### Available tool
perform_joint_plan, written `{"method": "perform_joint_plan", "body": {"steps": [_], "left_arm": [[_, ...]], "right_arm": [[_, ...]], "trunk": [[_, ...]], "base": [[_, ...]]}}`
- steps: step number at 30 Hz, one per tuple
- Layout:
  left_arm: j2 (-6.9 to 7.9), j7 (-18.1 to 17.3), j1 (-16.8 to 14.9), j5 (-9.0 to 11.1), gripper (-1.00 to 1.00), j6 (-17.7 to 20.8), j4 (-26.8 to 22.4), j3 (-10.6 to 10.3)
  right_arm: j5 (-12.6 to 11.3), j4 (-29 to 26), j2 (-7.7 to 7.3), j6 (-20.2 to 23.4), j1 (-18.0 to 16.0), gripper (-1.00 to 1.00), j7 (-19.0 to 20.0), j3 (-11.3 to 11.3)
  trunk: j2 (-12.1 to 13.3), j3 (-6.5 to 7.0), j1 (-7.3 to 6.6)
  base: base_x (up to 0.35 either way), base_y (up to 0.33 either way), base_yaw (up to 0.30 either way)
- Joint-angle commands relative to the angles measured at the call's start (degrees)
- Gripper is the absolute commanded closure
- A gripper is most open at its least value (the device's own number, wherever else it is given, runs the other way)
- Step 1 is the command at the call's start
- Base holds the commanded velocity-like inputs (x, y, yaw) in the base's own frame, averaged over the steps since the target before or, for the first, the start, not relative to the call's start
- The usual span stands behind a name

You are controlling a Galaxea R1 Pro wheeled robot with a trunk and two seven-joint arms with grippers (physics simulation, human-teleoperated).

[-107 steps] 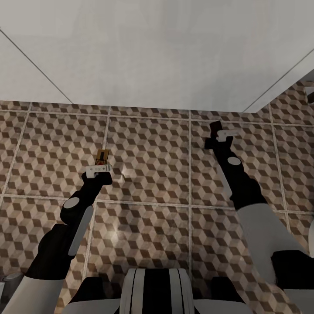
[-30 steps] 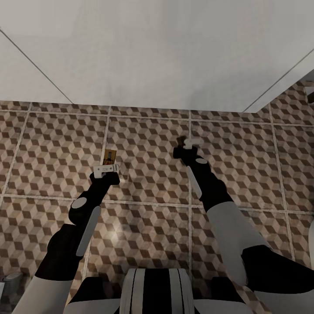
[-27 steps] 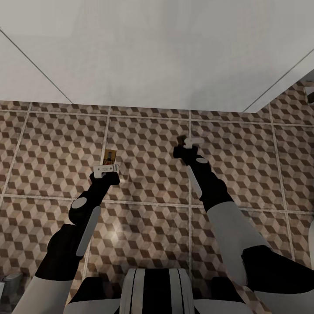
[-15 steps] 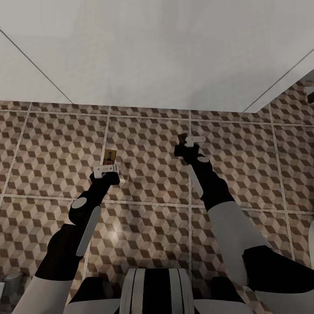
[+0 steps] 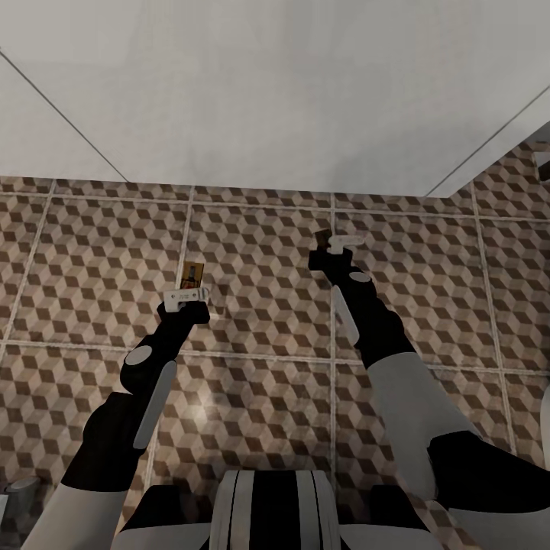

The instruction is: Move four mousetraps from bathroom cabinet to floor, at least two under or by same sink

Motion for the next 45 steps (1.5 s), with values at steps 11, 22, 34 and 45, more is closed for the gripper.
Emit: {"method": "perform_joint_plan", "body": {"steps": [11,22,34,45], "left_arm": [[0.02,0.6,0.0,0.4,1.00,0.3,-0.1,-0.1],[0.02,0.6,0.0,0.4,1.00,0.4,-0.1,-0.4],[0.19,0.6,0.0,0.3,1.00,0.4,-0.1,-0.4],[0.10,0.7,0.0,0.3,1.00,0.4,-0.1,-0.4]], "right_arm": [[-0.3,-0.1,-0.85,0.3,0.0,1.00,-0.2,0.1],[-0.3,-0.1,-0.92,0.3,0.0,1.00,-0.2,0.1],[-0.2,-0.1,-0.92,0.5,0.0,1.00,-0.3,0.1],[-0.1,-0.1,-1.00,0.5,0.0,1.00,-0.3,0.1]], "trunk": [[0.0,-0.03,-0.01],[0.0,-0.03,-0.01],[0.0,-0.03,-0.01],[0.0,-0.03,-0.01]], "base": [[0.000,0.000,0.000],[0.000,0.000,0.000],[0.000,0.000,0.000],[0.000,0.000,0.000]]}}
